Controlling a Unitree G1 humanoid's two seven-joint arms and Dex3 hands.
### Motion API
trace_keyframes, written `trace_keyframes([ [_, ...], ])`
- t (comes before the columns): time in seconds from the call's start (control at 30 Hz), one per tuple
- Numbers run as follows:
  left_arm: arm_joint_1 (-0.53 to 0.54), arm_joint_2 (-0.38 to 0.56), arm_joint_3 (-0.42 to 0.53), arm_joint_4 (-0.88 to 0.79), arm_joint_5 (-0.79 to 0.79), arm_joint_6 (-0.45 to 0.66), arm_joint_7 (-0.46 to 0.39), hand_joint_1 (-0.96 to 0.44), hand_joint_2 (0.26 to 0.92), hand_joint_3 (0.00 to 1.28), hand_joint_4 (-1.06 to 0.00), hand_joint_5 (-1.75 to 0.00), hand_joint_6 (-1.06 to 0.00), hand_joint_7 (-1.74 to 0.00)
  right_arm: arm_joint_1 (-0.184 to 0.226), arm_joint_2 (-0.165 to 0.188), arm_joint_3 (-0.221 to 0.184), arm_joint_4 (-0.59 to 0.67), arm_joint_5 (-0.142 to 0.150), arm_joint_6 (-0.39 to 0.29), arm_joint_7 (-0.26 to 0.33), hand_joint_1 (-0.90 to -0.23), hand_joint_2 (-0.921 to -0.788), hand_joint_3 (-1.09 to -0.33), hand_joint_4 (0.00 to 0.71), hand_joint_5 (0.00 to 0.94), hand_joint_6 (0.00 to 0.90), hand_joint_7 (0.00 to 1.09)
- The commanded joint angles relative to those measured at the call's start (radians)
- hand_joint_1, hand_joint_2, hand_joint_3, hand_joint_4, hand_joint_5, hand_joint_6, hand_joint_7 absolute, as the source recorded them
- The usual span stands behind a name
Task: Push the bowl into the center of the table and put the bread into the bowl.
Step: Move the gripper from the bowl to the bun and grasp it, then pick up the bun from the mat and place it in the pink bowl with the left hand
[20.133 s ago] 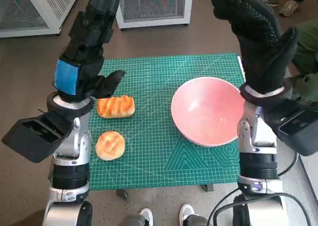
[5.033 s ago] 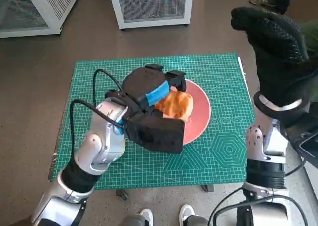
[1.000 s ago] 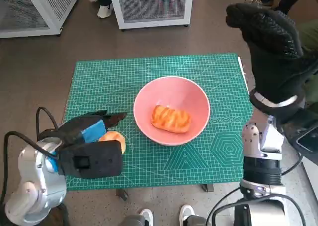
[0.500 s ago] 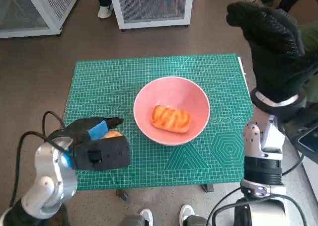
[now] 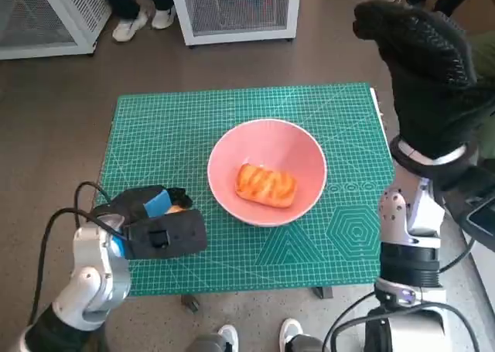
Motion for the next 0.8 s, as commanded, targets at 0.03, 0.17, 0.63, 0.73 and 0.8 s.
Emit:
trace_keyframes([
  [0.03,0.017,-0.011,-0.008,0.028,-0.002,-0.025,0.009,-0.02,0.900,0.08,-0.66,-1.12,-0.67,-1.16,-0.005,0.013,0.000,0.013,0.032,0.008,0.036,-0.667,-0.921,-0.661,0.341,0.013,0.320,0.24],
  [0.17,0.019,-0.008,-0.005,0.042,-0.008,-0.050,0.017,0.00,0.845,0.16,-0.69,-1.13,-0.70,-1.14,-0.011,0.019,-0.003,0.022,0.054,0.008,0.057,-0.664,-0.921,-0.658,0.345,0.014,0.322,0.24],
  [0.63,0.024,0.003,0.030,0.043,-0.016,-0.109,0.030,0.00,0.684,0.46,-0.69,-1.28,-0.72,-1.07,-0.021,0.030,-0.013,0.044,0.060,0.002,0.074,-0.658,-0.921,-0.658,0.348,0.010,0.319,0.23],
  [0.73,0.025,0.003,0.040,0.040,-0.017,-0.116,0.034,0.00,0.693,0.45,-0.69,-1.29,-0.71,-1.07,-0.020,0.032,-0.014,0.044,0.058,-0.002,0.073,-0.658,-0.921,-0.658,0.350,0.010,0.322,0.23],
  [0.8,0.026,0.003,0.048,0.038,-0.018,-0.123,0.038,0.00,0.697,0.44,-0.69,-1.30,-0.70,-1.06,-0.019,0.033,-0.014,0.044,0.056,-0.006,0.072,-0.658,-0.921,-0.659,0.351,0.010,0.325,0.23],
])
